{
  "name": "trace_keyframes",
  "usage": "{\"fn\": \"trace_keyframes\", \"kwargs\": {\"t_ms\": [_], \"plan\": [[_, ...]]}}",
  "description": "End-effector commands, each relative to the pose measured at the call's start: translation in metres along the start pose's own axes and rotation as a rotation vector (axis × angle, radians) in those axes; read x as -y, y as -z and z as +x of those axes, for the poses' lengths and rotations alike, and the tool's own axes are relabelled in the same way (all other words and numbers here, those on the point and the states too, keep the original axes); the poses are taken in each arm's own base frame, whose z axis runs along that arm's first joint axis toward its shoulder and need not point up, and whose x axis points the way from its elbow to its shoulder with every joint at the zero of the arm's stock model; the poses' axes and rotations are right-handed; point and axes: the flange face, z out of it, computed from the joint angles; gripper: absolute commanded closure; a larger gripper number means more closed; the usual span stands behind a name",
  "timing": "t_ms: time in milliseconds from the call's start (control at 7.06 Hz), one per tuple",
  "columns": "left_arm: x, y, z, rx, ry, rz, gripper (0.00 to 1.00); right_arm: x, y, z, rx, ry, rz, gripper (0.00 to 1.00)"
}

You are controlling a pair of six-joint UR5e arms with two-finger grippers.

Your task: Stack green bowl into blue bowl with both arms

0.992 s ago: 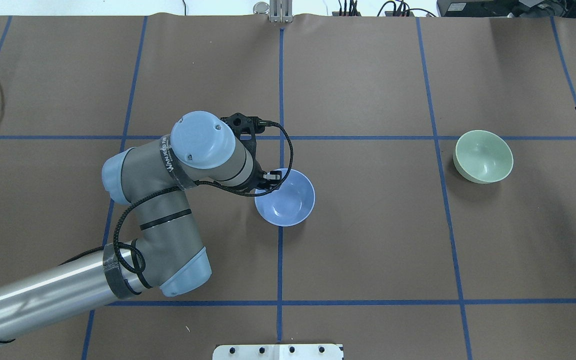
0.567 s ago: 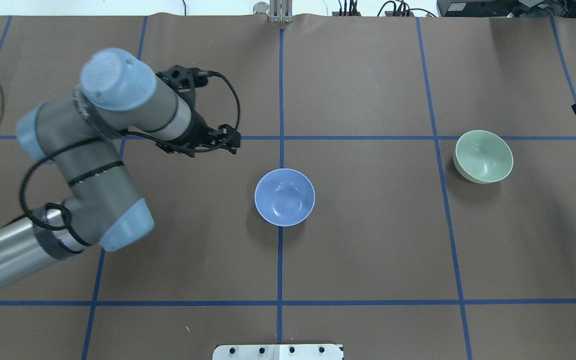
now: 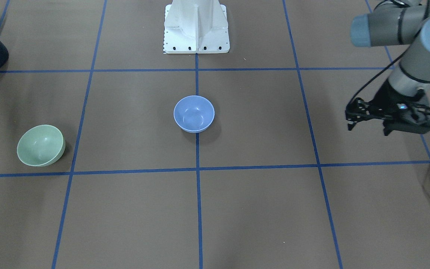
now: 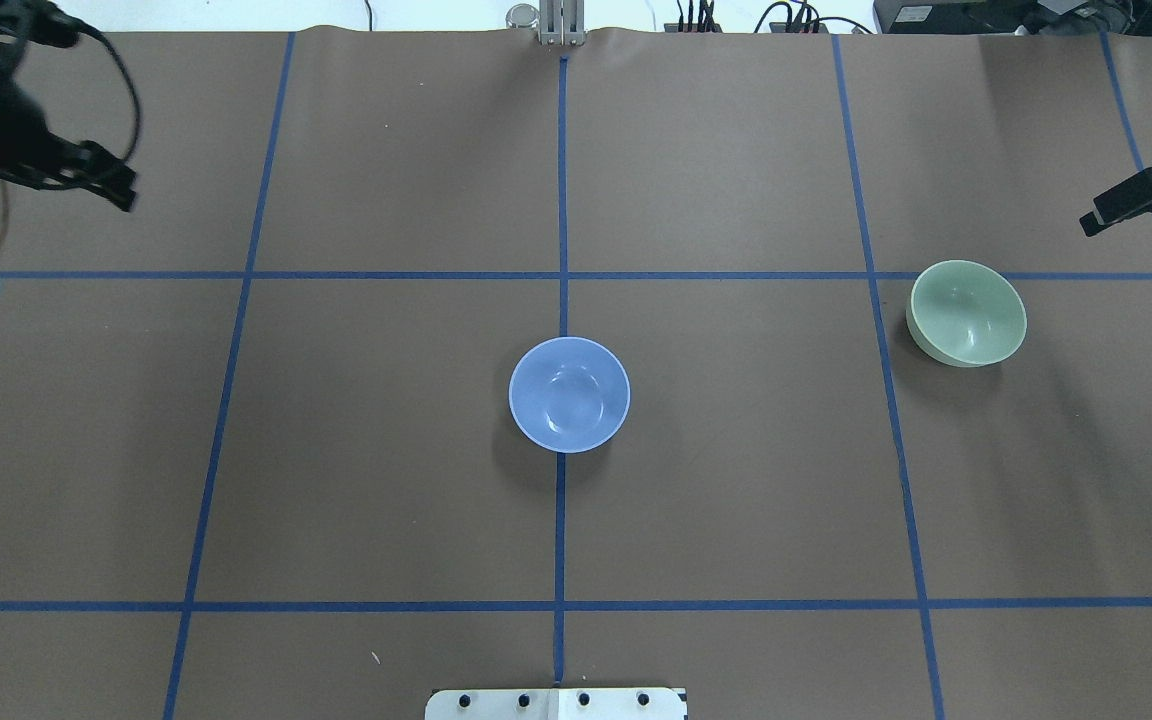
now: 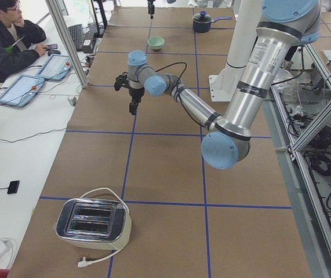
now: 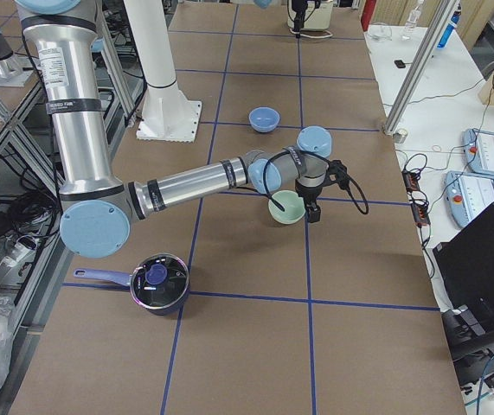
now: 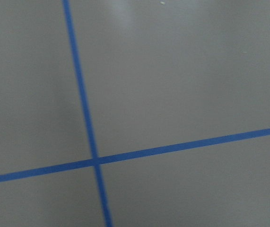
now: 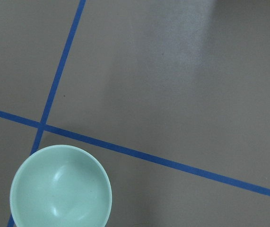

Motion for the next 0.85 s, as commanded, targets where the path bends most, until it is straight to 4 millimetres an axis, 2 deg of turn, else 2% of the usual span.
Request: {"fn": "trace_keyframes", "kwargs": {"t_ms": [0, 142, 283, 425, 567, 709], "plan": [[-0.045, 0.042, -0.184, 0.041, -0.057, -0.057, 0.01, 0.003, -0.009, -0.028, -0.009, 0.007, -0.004, 0.0], [-0.069, 0.044, -0.256, 0.02, -0.13, -0.097, 0.01, 0.002, -0.015, -0.035, -0.013, 0.019, -0.01, 0.0], [-0.104, 0.041, -0.325, 0.018, -0.222, -0.118, 0.01, 0.001, -0.022, -0.04, -0.008, 0.041, -0.006, 0.0], [-0.124, 0.039, -0.369, -0.002, -0.254, -0.128, 0.01, -0.001, -0.031, -0.048, -0.004, 0.026, -0.019, 0.0], [-0.139, 0.039, -0.381, -0.039, -0.11, -0.109, 0.01, -0.004, -0.051, -0.065, -0.029, 0.026, -0.017, 0.0], [-0.142, 0.038, -0.374, -0.093, 0.061, -0.081, 0.01, -0.008, -0.078, -0.071, -0.051, 0.028, -0.008, 0.0]]}}
